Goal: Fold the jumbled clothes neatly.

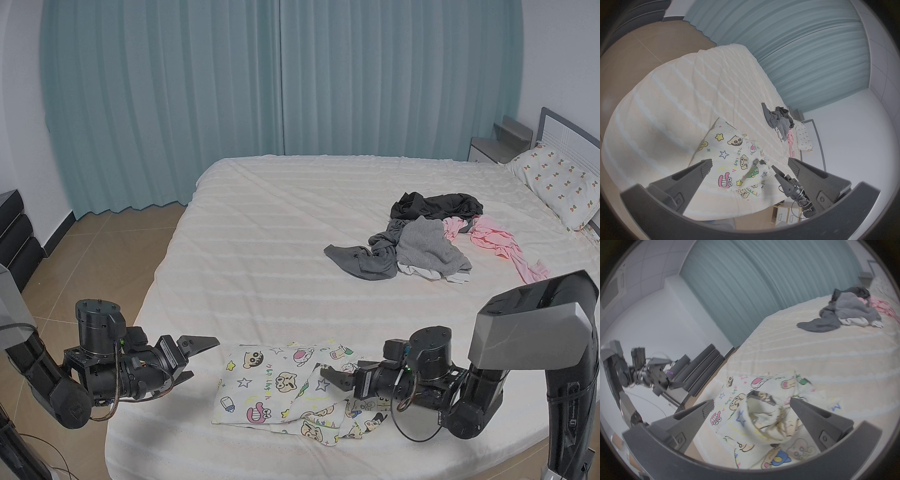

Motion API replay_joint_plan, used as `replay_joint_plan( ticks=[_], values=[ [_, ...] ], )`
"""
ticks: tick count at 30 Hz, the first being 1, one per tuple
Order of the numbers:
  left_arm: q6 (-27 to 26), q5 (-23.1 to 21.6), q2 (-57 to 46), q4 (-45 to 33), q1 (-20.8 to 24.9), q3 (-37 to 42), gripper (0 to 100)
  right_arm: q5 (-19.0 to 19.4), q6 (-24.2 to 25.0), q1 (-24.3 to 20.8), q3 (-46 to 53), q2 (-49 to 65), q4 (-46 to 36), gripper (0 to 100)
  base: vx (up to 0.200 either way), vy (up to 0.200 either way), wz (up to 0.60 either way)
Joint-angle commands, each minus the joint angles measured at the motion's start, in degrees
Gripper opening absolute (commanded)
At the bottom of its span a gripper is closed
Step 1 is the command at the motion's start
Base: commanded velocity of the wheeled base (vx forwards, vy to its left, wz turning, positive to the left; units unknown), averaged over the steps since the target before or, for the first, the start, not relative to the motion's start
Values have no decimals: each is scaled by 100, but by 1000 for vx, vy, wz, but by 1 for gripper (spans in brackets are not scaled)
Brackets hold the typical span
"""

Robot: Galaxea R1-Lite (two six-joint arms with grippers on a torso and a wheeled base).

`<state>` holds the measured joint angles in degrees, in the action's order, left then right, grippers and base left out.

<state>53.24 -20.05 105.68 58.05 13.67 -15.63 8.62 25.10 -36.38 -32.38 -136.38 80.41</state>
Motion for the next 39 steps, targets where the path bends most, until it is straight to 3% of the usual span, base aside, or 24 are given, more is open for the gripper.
replay_joint_plan(
  ticks=[1,9,10,18,27,39],
  values=[
    [3,-7,49,4,-22,-2,100,-1,-172,-256,-164,-284,-16,100,0,0,0],
    [-6,-7,67,4,-22,-2,100,-18,-269,-256,-172,-416,-25,100,0,0,0],
    [-6,-7,67,4,-22,-2,100,-27,-286,-256,-164,-416,-25,0,0,0,0],
    [-15,-7,93,4,-22,-2,100,-36,-620,-177,223,-346,71,0,0,0,0],
    [-33,1,137,4,-48,-2,100,35,-656,-186,1041,-117,906,0,0,0,0],
    [-41,28,137,4,-48,-2,100,263,-656,-212,2166,155,915,0,0,0,0]
  ],
)
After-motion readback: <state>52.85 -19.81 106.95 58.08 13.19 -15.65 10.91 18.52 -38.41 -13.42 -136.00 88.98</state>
